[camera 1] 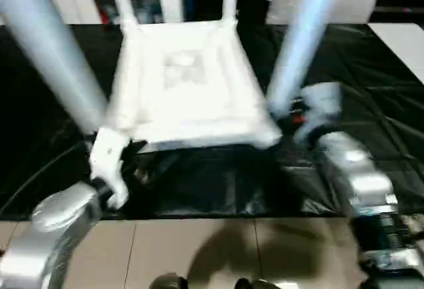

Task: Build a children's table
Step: Rotate table base

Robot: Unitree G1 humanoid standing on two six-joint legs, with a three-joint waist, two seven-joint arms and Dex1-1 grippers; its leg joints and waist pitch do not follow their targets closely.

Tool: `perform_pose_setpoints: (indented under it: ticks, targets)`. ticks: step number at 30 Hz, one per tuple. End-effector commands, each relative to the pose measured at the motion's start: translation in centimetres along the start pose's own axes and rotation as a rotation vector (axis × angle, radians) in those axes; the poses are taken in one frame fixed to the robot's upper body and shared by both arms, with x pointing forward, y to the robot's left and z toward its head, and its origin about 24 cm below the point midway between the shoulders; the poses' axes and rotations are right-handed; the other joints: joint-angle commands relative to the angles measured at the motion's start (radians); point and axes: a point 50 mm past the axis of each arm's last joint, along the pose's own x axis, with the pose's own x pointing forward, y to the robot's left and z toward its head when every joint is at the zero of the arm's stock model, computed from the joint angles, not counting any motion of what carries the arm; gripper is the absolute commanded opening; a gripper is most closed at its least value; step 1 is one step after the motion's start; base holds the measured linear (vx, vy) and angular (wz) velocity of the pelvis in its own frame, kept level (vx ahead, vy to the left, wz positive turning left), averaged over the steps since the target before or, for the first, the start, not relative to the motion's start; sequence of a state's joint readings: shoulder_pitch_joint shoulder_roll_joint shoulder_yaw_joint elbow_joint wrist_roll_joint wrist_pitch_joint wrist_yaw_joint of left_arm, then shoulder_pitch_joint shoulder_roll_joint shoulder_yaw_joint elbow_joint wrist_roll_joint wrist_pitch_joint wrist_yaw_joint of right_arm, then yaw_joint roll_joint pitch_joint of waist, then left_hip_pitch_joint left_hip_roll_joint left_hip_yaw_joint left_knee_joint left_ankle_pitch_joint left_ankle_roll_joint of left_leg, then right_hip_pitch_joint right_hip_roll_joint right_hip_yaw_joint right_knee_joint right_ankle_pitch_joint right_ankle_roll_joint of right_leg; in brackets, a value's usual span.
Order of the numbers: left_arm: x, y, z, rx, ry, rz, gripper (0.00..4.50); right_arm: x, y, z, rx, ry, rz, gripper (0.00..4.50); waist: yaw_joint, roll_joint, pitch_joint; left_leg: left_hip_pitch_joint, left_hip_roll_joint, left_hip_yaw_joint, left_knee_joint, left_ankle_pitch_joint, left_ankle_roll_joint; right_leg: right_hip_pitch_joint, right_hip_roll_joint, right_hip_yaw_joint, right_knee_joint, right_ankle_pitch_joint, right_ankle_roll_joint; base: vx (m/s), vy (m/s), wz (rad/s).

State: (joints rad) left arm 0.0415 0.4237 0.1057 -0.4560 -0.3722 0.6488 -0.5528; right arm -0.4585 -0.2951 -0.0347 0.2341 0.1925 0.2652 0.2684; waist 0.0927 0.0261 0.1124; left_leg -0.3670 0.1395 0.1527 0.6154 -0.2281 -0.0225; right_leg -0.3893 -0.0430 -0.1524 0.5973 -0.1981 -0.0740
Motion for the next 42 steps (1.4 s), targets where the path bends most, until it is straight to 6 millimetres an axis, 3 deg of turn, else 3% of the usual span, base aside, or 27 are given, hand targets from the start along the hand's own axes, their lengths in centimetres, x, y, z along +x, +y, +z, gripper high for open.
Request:
perform_pose_setpoints:
  ticks: [1,4,5,9,12,13,17,18,20,22,24,27,32,35,37,39,42]
  targets:
    - [-0.8,0.2,0.3,0.011,-0.013,-0.020,4.44,-0.8,-0.9,-0.8,-0.008,0.024,-0.027,4.50,-0.003,-0.005,-0.074,0.005,0.111,-0.041,-0.069,0.041,0.123,0.058,-0.142,0.105,-0.058,-0.103,-0.135,0.000,0.000,0.00]
    - [-1.4,0.8,-0.1,0.014,0.010,-0.004,4.44,-1.2,-0.7,-1.1,-0.007,0.039,0.009,4.50,-0.006,-0.007,-0.073,0.004,0.111,-0.041,-0.070,0.014,0.125,0.060,-0.144,0.106,-0.064,-0.135,-0.127,0.000,0.000,0.00]
    - [-1.8,1.1,-0.2,0.013,0.020,0.006,4.44,-1.4,-0.3,-1.3,-0.001,0.055,0.050,4.50,-0.008,-0.013,-0.069,0.002,0.107,-0.039,-0.071,0.000,0.125,0.062,-0.143,0.107,-0.069,-0.156,-0.120,0.000,0.000,0.00]
    - [-3.8,2.6,-0.5,0.022,0.069,0.041,4.44,-2.7,1.4,-1.7,0.006,0.092,0.255,4.50,-0.007,-0.010,-0.063,0.006,0.109,-0.042,-0.076,-0.046,0.123,0.058,-0.137,0.104,-0.080,-0.245,-0.089,0.000,0.000,0.00]
    - [-4.5,4.1,-0.2,0.040,0.072,0.105,4.44,-3.7,2.4,-1.5,0.047,0.109,0.396,4.50,-0.007,-0.011,-0.062,0.008,0.110,-0.045,-0.077,-0.056,0.128,0.059,-0.137,0.106,-0.081,-0.247,-0.087,0.000,0.000,0.00]
    - [-4.8,5.2,0.3,0.057,0.058,0.169,4.44,-4.1,2.8,-1.1,0.087,0.109,0.456,4.50,-0.006,-0.007,-0.062,0.008,0.110,-0.045,-0.077,-0.056,0.131,0.058,-0.138,0.105,-0.084,-0.250,-0.083,0.000,0.000,0.00]
    - [-4.8,6.6,0.9,0.082,0.037,0.253,4.44,-4.2,3.0,-0.4,0.123,0.105,0.490,4.50,-0.004,-0.006,-0.064,0.012,0.112,-0.048,-0.079,-0.072,0.109,0.056,-0.138,0.105,-0.084,-0.269,-0.084,0.000,0.000,0.00]
    - [-4.6,7.0,1.0,0.085,0.031,0.279,4.44,-4.2,3.2,-0.1,0.122,0.101,0.508,4.50,-0.002,0.000,-0.065,0.012,0.113,-0.050,-0.079,-0.074,0.106,0.055,-0.137,0.104,-0.084,-0.265,-0.085,0.000,0.000,0.00]
    - [-3.8,8.4,1.3,0.083,0.022,0.351,4.44,-4.0,3.8,0.5,0.098,0.066,0.526,4.50,-0.002,-0.004,-0.066,0.019,0.112,-0.048,-0.080,-0.077,0.098,0.053,-0.137,0.106,-0.082,-0.243,-0.087,0.000,0.000,0.00]
    - [-2.8,9.3,1.5,0.082,0.007,0.383,4.44,-3.9,4.5,0.7,0.024,0.040,0.543,4.50,0.003,0.000,-0.073,0.013,0.111,-0.050,-0.078,-0.071,0.081,0.060,-0.144,0.105,-0.079,-0.218,-0.088,0.000,0.000,0.00]
    - [-2.1,9.4,1.6,0.074,-0.008,0.381,4.44,-3.8,4.7,0.4,-0.006,0.060,0.534,4.50,0.002,0.000,-0.074,0.017,0.111,-0.050,-0.079,-0.068,0.077,0.057,-0.140,0.104,-0.079,-0.213,-0.086,0.000,0.000,0.00]
    - [-0.5,9.9,1.7,0.070,-0.013,0.394,4.44,-3.2,4.6,-0.4,-0.010,0.115,0.462,4.50,0.006,-0.001,-0.078,0.017,0.112,-0.049,-0.077,-0.069,0.063,0.062,-0.149,0.107,-0.077,-0.193,-0.109,0.000,0.000,0.00]
    - [1.3,10.6,1.9,0.058,-0.039,0.411,4.44,-3.1,5.3,-1.2,0.013,0.176,0.469,4.50,0.018,-0.002,-0.084,0.014,0.112,-0.049,-0.074,-0.059,0.071,0.068,-0.152,0.105,-0.077,-0.190,-0.102,0.000,0.000,0.00]
    - [2.9,9.1,2.7,0.029,-0.115,0.197,4.44,-3.1,5.7,-1.6,0.001,0.183,0.466,4.50,0.023,-0.001,-0.088,0.018,0.118,-0.049,-0.075,-0.053,0.060,0.065,-0.157,0.107,-0.076,-0.187,-0.099,0.000,0.000,0.00]
    - [3.1,8.8,2.6,0.039,-0.108,0.154,4.44,-3.1,5.5,-1.7,-0.007,0.184,0.455,4.50,0.023,-0.002,-0.089,0.017,0.121,-0.051,-0.077,-0.053,0.052,0.062,-0.154,0.107,-0.069,-0.157,-0.112,0.000,0.000,0.00]
    - [3.6,8.8,2.5,0.066,-0.092,0.113,4.44,-2.9,5.3,-1.7,-0.004,0.182,0.435,4.50,0.020,-0.012,-0.091,0.015,0.116,-0.048,-0.076,-0.040,0.059,0.065,-0.156,0.108,-0.067,-0.133,-0.114,0.000,0.000,0.00]
    - [4.3,8.9,2.4,0.076,-0.081,0.077,4.44,-2.7,5.1,-1.5,0.015,0.180,0.430,4.50,0.026,-0.011,-0.092,0.017,0.114,-0.046,-0.075,-0.032,0.067,0.065,-0.155,0.107,-0.071,-0.159,-0.101,0.000,0.000,0.00]
